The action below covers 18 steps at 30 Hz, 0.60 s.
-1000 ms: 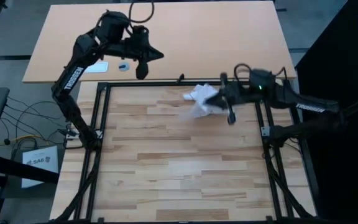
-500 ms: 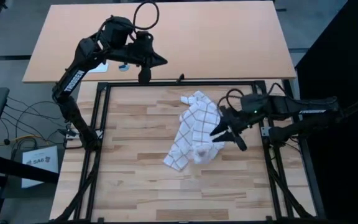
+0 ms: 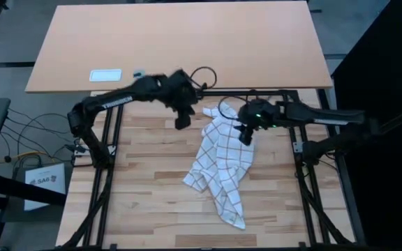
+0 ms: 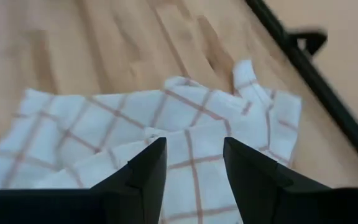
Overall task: Roll towel
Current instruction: Fold the white checkered towel
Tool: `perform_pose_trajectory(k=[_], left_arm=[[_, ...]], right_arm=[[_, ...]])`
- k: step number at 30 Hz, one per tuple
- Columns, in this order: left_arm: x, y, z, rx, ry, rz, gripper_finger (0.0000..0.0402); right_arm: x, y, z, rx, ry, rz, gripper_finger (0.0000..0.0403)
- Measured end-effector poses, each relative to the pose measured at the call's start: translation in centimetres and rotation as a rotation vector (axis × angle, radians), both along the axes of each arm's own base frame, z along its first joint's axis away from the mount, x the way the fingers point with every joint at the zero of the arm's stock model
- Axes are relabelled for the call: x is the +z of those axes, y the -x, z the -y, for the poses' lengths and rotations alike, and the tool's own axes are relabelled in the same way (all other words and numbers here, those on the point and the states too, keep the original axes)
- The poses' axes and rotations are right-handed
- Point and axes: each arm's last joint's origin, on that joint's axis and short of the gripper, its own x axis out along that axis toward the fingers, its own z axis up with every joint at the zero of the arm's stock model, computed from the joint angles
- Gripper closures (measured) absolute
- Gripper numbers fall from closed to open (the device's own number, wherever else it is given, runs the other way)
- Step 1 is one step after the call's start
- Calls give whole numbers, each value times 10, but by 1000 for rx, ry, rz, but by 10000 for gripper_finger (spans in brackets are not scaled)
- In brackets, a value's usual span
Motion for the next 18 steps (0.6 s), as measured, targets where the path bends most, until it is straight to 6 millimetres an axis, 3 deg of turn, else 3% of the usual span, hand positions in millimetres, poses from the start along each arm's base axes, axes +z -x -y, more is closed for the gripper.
perform_pose_trajectory(k=[3,8,13,18], left_arm=[[-29,0,-5,70,39,-3,402],[-57,0,-6,105,54,27,402],[-62,0,-5,95,49,28,402],[-63,0,-4,78,40,24,402]], right_arm=[[-24,-16,18,-81,-46,-40,263],[-71,-45,51,-188,-119,-97,264],[-96,-65,78,-281,-164,-135,264],[-103,-81,87,-290,-172,-158,264]])
